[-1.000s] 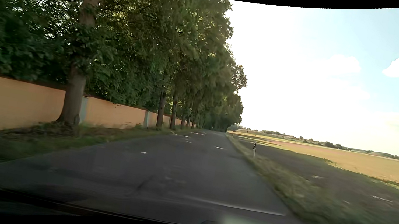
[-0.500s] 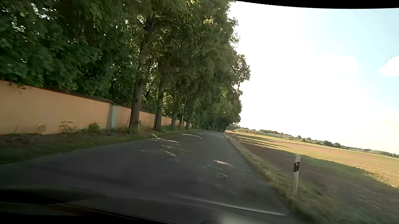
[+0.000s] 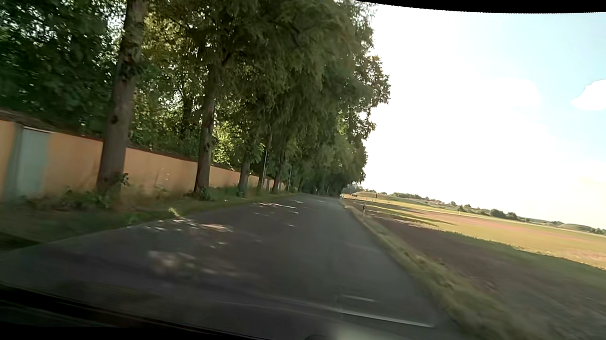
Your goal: Follow the waypoints while adhering to traffic rules and regulations
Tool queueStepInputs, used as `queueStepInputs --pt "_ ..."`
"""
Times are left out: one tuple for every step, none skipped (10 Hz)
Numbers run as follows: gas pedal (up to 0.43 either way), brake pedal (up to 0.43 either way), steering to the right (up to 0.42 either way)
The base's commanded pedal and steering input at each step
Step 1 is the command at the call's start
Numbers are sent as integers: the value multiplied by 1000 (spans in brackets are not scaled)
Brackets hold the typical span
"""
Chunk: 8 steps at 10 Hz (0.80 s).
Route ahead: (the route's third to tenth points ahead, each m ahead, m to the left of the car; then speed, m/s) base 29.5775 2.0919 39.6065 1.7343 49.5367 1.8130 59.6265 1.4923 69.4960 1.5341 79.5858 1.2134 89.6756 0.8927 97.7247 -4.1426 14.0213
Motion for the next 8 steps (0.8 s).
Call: queueStepInputs --pt "0 6 5" --pt "0 6 5" --pt "0 6 5" --pt "0 6 5" --pt "0 6 5" --pt "0 6 5" --pt "0 6 5" --pt "0 6 5"
